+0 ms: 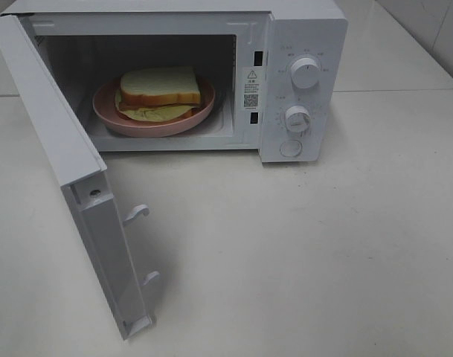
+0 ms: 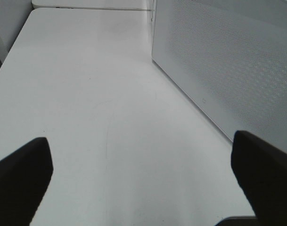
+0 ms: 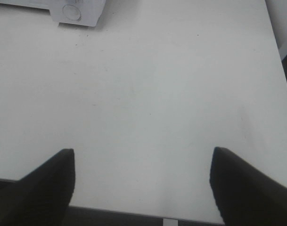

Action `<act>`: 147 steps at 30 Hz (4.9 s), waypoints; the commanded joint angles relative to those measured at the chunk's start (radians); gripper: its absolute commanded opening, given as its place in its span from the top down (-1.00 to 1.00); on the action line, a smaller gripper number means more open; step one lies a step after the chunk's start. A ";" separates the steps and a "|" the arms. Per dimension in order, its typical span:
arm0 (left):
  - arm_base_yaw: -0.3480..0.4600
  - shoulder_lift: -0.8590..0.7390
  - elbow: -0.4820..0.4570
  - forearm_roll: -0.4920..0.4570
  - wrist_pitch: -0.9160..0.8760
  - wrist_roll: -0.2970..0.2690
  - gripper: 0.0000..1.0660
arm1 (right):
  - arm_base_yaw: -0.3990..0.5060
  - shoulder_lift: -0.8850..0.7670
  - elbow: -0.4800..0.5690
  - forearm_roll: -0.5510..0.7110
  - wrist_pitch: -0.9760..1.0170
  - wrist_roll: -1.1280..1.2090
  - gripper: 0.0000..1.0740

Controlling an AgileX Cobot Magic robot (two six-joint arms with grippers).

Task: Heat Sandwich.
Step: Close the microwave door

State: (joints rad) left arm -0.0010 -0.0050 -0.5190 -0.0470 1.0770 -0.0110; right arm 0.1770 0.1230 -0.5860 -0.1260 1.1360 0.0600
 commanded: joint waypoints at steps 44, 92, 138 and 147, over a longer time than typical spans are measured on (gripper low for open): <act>-0.001 -0.016 0.003 -0.002 -0.007 -0.008 -0.83 | -0.178 -0.155 0.090 0.081 -0.140 -0.030 -0.42; -0.001 0.345 -0.055 -0.010 -0.190 -0.012 0.84 | -0.178 -0.155 0.090 0.081 -0.140 -0.029 -0.41; -0.001 0.924 0.343 0.169 -1.536 -0.035 1.00 | -0.178 -0.155 0.090 0.081 -0.140 -0.029 -0.41; -0.001 1.131 0.327 0.271 -1.763 -0.142 1.00 | -0.178 -0.155 0.090 0.081 -0.140 -0.029 -0.41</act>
State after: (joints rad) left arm -0.0010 1.1250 -0.1850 0.2110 -0.6490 -0.1400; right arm 0.0070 -0.0050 -0.4980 -0.0510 1.0050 0.0380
